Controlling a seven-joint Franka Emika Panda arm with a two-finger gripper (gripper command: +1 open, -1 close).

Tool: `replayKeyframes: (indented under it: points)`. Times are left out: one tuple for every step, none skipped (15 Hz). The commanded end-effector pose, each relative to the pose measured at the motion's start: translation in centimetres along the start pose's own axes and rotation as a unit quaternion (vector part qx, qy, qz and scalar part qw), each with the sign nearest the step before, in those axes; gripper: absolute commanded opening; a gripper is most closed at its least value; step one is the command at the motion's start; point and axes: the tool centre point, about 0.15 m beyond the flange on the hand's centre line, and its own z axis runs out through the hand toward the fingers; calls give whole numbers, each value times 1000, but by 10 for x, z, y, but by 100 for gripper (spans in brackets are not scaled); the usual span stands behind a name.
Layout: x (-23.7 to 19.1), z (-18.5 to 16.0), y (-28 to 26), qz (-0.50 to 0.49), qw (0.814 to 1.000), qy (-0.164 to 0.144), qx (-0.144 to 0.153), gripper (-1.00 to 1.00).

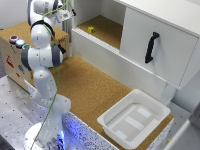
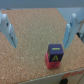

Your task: Toggle the green light switch to turn on the green light

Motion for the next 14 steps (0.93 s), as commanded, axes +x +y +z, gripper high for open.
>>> replayKeyframes:
  points:
    - [-22, 11, -20, 22, 998, -1, -55, 100]
    - [-22, 11, -20, 22, 998, -1, -55, 100]
    - [-22, 11, -20, 22, 998, -1, -55, 100]
    - [-22, 11, -20, 22, 998, -1, -55, 100]
    - [-13, 4, -11, 21, 1000, -9, -9, 100]
    - [-15, 3, -17, 41, 999, 0, 0, 100]
    - [-9, -2, -30, 42, 999, 6, 18, 100]
    - [-2, -7, -42, 37, 999, -12, 22, 100]
    - [5, -13, -53, 29, 999, -29, 30, 100]
    - [10, -16, -61, 21, 998, -42, 42, 100]
    - [18, -24, -76, 5, 997, -64, 44, 100]
    - [25, -27, -89, -9, 996, -83, 43, 100]
    - [28, -26, -101, -14, 994, -99, 43, 100]
    - [30, -23, -114, -13, 992, -117, 43, 100]
